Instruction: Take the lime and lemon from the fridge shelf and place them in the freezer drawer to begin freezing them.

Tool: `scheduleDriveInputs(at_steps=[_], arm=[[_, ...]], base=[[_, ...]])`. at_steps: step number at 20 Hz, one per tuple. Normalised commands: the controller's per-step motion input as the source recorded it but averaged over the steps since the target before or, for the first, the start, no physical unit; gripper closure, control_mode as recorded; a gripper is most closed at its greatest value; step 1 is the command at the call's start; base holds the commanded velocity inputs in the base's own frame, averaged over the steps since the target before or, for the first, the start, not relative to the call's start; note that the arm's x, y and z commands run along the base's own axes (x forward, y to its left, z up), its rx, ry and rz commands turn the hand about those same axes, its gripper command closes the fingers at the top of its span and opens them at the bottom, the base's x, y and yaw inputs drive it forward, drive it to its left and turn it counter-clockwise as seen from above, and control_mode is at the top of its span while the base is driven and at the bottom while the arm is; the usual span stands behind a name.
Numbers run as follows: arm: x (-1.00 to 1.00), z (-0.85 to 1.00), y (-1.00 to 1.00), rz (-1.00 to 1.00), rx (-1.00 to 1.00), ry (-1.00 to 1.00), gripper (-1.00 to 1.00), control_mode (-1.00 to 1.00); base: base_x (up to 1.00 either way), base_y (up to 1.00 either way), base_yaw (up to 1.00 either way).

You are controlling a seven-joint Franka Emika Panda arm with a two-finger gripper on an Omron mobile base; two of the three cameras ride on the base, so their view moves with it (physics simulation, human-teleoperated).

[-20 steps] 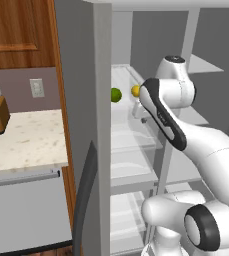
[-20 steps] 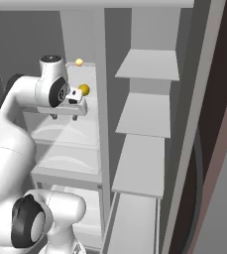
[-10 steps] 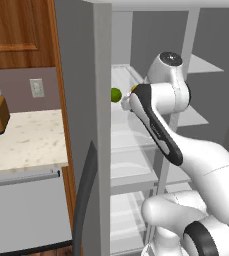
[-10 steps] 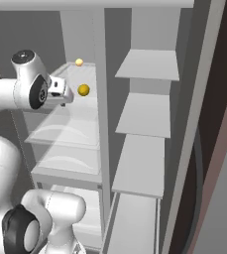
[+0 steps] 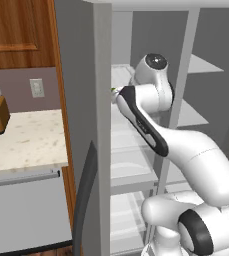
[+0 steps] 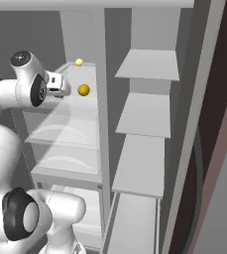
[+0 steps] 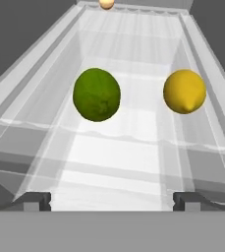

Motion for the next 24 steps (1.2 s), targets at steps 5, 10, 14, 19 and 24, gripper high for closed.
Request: scheduleDriveInputs(at_steps=[5, 10, 14, 19, 24], arm=[[0.69, 0.00, 0.10, 0.00, 0.00, 0.00, -1.00, -1.00], [0.61, -0.09, 0.25, 0.00, 0.02, 0.00, -1.00, -1.00], [0.55, -0.31, 0.24, 0.00, 0.07, 0.00, -1.00, -1.00], [0.48, -0.28, 0.06, 0.00, 0.08, 0.00, -1.00, -1.00], [0.46, -0.28, 0.00, 0.00, 0.02, 0.00, -1.00, -1.00]], base=[[0.00, 0.00, 0.00], [0.00, 0.00, 0.00], [0.00, 0.00, 0.00], [0.00, 0.00, 0.00], [0.00, 0.00, 0.00]])
